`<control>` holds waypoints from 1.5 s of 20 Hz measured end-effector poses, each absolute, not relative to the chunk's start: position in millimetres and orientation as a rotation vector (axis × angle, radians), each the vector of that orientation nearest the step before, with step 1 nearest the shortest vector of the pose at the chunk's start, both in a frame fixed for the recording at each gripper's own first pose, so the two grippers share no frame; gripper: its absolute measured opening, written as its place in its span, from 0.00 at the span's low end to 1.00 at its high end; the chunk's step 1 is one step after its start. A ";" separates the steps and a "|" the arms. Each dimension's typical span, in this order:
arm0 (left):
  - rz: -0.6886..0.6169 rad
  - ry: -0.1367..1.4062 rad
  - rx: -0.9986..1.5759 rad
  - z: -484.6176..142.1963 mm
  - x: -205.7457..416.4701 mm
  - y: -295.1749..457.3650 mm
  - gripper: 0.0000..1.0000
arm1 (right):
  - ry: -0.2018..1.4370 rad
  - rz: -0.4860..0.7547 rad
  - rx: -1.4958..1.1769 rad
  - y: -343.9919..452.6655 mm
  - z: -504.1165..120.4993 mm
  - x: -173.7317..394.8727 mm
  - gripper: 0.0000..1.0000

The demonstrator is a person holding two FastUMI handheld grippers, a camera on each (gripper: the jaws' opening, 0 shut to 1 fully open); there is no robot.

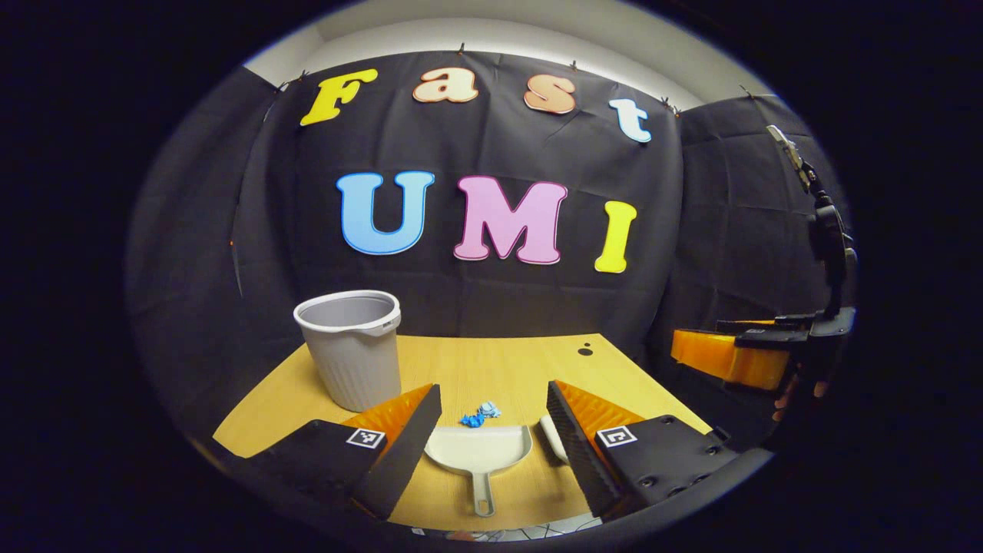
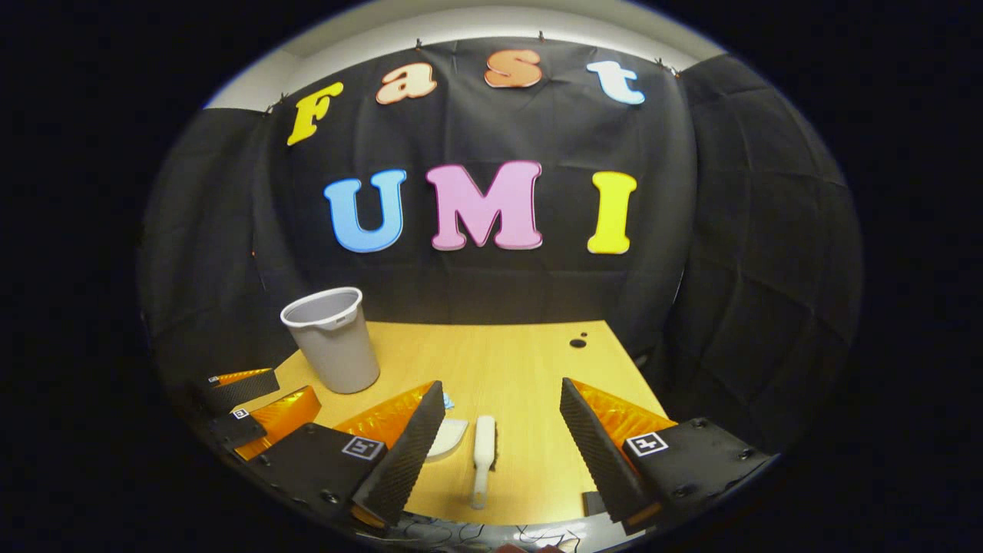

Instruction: Pick up the small broom and dustpan from the desktop, sweep the trash into the dustpan with the broom, and then empty the trash into the garbage bin.

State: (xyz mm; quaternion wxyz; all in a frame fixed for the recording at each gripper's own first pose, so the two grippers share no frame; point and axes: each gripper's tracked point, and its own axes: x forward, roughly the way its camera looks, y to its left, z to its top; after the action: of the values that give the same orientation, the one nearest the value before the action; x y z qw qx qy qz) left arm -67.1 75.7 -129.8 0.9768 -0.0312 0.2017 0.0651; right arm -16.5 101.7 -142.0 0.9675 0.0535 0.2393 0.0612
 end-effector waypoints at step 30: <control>0.213 1.784 -0.053 -388.9 -23.4 104.1 0.86 | 1.507 0.204 0.461 123.1 -450.9 14.9 0.99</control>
State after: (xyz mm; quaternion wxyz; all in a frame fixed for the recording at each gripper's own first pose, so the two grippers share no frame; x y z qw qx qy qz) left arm -23.4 104.1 -388.9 0.6227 -0.0232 0.7766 0.0929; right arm 14.9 123.1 -450.9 0.7006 0.2069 0.6767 0.0915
